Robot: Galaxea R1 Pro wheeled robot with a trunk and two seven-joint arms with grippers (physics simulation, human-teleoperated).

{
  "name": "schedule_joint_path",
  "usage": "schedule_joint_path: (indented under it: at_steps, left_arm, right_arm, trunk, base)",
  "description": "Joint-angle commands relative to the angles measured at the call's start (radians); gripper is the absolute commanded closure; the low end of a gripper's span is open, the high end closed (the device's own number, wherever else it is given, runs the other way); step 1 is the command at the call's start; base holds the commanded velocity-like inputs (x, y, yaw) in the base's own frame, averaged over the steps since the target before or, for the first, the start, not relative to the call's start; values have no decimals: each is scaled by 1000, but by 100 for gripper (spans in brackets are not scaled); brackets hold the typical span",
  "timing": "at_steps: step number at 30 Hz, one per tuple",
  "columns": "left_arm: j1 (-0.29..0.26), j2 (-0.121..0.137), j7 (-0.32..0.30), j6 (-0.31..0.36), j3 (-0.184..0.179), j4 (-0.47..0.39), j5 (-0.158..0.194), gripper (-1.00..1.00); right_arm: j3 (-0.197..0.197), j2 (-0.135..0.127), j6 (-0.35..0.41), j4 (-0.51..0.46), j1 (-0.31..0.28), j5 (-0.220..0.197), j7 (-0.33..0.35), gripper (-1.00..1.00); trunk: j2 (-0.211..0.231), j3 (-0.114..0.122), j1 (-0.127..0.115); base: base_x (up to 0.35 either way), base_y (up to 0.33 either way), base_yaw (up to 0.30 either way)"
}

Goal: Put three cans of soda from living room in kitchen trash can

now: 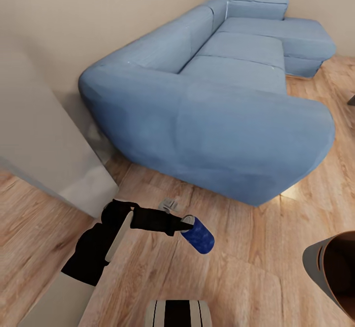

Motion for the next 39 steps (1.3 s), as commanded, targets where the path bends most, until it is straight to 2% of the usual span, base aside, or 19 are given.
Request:
schedule_joint_path:
  at_steps: [1, 15, 20, 39]
  left_arm:
    - [0, 0, 1, -1, 0, 0, -1, 100]
    - [0, 0, 0, -1, 0, -2, 0, 100]
    - [0, -2, 1, -2, 0, -1, 0, 100]
    - [0, 0, -1, -1, 1, -2, 0, 100]
  right_arm:
    - [0, 0, 10, -1, -1, -12, 2, 100]
    - [0, 0, 10, -1, -1, -12, 19, 100]
    - [-36, 1, 12, -1, -1, -12, 24, 100]
    - [-40, -1, 12, -1, -1, -12, 27, 100]
  trunk:
    - [0, 1, 0]
    - [0, 16, 0]
    - [0, 19, 0]
    - [0, 39, 0]
  base:
    - [0, 0, 150]
    - [0, 0, 111]
    - [0, 0, -229]
    - [0, 0, -242]
